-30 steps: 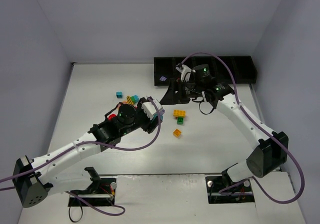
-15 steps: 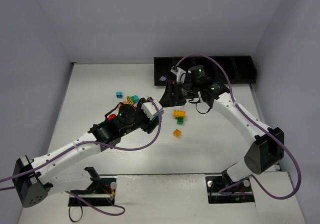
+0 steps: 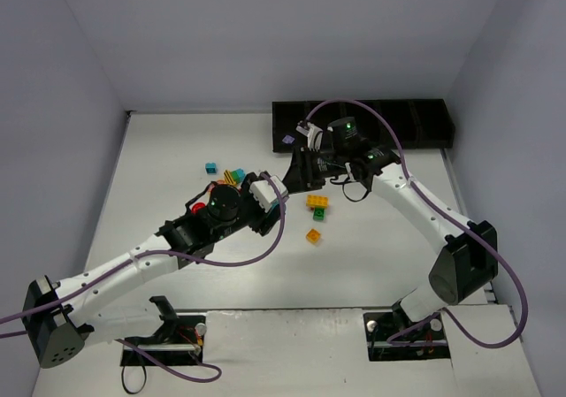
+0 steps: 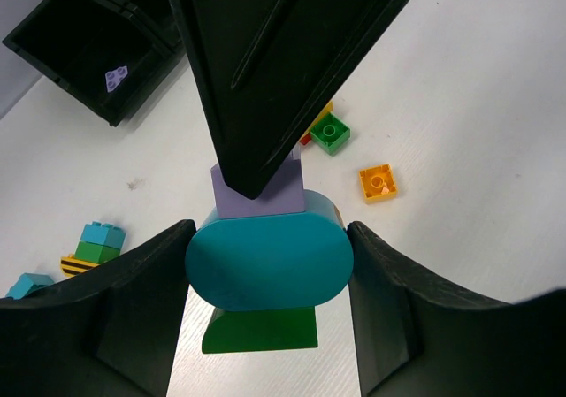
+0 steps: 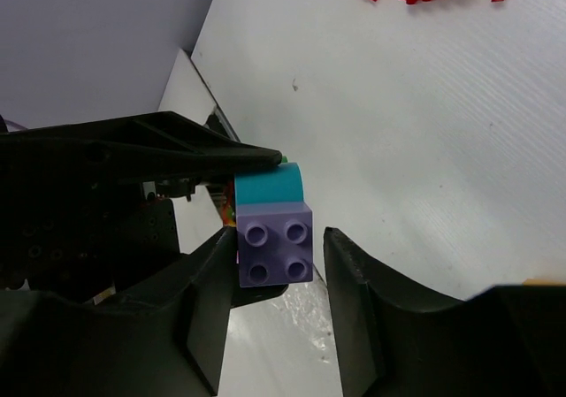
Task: Sort the legos into containers by color
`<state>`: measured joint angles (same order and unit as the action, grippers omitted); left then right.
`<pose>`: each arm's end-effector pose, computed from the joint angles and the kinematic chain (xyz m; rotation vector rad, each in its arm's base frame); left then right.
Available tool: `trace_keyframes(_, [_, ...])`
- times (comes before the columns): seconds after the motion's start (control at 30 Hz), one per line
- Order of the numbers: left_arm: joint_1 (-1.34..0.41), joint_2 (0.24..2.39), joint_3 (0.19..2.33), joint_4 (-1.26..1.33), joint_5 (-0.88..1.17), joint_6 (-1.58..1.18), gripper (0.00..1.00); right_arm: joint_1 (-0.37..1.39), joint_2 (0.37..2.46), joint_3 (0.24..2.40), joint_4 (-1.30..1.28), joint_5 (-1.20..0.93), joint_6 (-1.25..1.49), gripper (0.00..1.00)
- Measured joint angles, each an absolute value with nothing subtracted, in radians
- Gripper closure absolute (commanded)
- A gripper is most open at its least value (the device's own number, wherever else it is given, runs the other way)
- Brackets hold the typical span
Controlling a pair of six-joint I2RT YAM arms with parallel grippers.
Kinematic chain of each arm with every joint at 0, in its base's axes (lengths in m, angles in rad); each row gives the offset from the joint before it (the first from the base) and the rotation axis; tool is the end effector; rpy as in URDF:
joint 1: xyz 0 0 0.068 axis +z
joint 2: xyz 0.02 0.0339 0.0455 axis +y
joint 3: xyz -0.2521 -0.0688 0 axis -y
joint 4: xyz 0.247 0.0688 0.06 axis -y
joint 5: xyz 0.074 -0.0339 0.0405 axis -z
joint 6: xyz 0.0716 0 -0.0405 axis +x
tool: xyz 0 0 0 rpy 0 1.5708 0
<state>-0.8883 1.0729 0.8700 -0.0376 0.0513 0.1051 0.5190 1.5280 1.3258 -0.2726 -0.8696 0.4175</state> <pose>0.1832 -0.2312 0.3093 0.9153 1.6104 -0.5984 0.2943 0.2311 0.3196 -0.7003 2.0648 1.4472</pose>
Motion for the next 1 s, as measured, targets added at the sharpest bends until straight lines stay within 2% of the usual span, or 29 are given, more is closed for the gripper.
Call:
trace_keyframes(0.17, [-0.888, 1.073, 0.87, -0.039, 0.051, 0.105, 0.86, 0.519, 1.53, 1.326, -0.263, -0.888, 0.419, 0.69])
trace_keyframes(0.3, [-0.888, 1.074, 0.87, -0.038, 0.048, 0.105, 0.95, 0.519, 1.533, 1.325, -0.258, -0.898, 0.417, 0.99])
trace_keyframes(0.4, [-0.888, 1.077, 0.87, -0.038, 0.047, 0.104, 1.0, 0.52, 1.534, 1.324, -0.255, -0.897, 0.414, 1.0])
trace_keyframes(0.73, [-0.888, 1.063, 0.83, 0.02, 0.051, 0.085, 1.0, 0.478, 1.535, 1.321, -0.267, -0.936, 0.394, 1.0])
trace_keyframes(1.0, [-0.881, 1.01, 0.76, -0.028, 0.049, 0.048, 1.0, 0.346, 1.534, 1.326, -0.266, -0.902, 0.364, 1.0])
